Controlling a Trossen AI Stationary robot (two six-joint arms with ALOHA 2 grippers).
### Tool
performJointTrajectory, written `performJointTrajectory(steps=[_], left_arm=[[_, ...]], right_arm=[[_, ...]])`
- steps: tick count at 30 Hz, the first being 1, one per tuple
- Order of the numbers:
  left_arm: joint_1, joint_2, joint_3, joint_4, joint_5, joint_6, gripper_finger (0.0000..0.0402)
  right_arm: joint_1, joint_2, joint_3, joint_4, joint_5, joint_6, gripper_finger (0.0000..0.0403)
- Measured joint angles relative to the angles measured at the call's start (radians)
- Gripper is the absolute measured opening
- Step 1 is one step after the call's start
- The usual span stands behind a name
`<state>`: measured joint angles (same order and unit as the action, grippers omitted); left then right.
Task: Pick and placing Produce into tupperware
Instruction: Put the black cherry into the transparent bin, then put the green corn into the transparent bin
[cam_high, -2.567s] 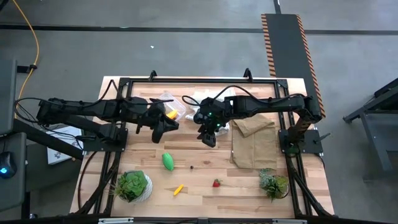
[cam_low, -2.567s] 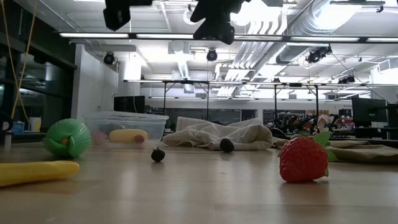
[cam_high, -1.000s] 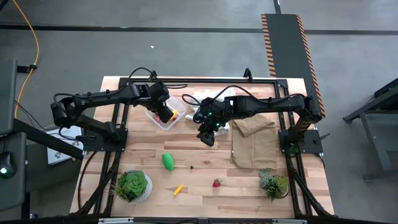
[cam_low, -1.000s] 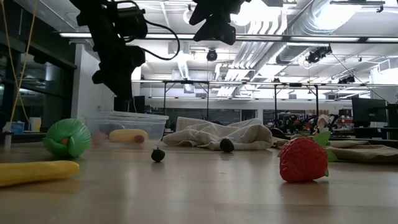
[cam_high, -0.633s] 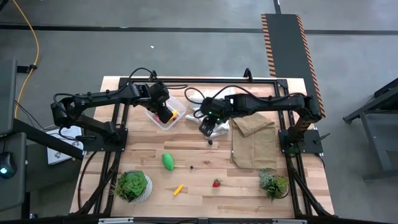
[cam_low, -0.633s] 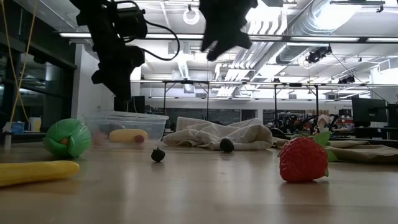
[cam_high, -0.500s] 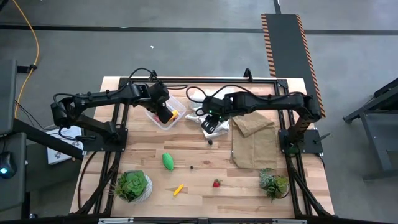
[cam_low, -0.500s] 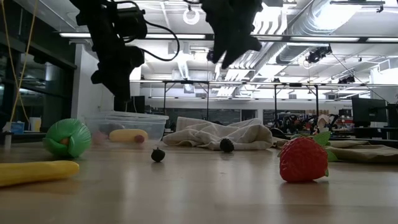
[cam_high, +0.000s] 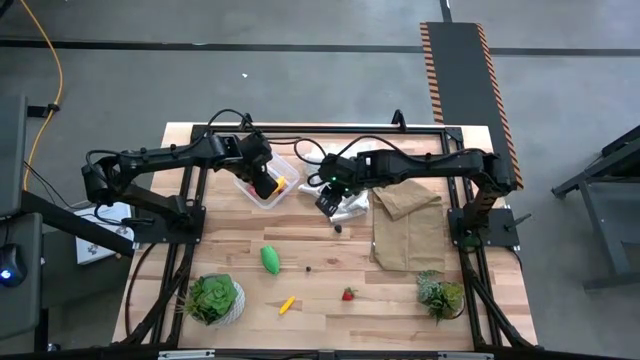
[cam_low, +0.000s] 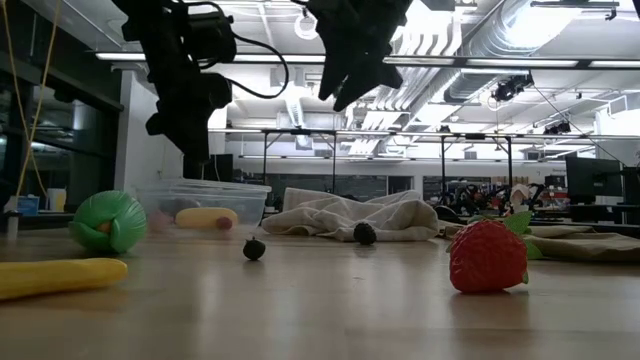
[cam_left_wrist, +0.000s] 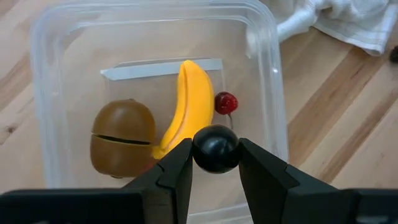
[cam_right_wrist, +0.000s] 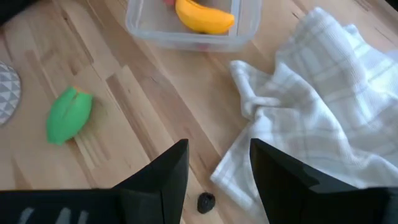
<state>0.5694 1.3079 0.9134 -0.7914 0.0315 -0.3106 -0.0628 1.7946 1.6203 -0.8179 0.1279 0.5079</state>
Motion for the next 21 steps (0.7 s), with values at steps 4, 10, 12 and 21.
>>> performJointTrajectory(steps=[4,10,12,21], left_arm=[[0.000,0.000,0.000,0.000,0.010,0.000,0.0111],[0.000,0.000,0.000,0.001,0.010,0.000,0.0123],[0.000,0.000,0.000,0.001,0.012,0.000,0.0139],[0.000,0.000,0.000,0.001,0.032,0.001,0.0196]], right_arm=[[0.000,0.000,0.000,0.003,-0.001,0.000,0.0163],[0.000,0.000,0.000,0.008,-0.001,0.000,0.0163],[0.000,0.000,0.000,0.007,-0.001,0.000,0.0163],[0.000,0.000,0.000,0.007,-0.001,0.000,0.0163]])
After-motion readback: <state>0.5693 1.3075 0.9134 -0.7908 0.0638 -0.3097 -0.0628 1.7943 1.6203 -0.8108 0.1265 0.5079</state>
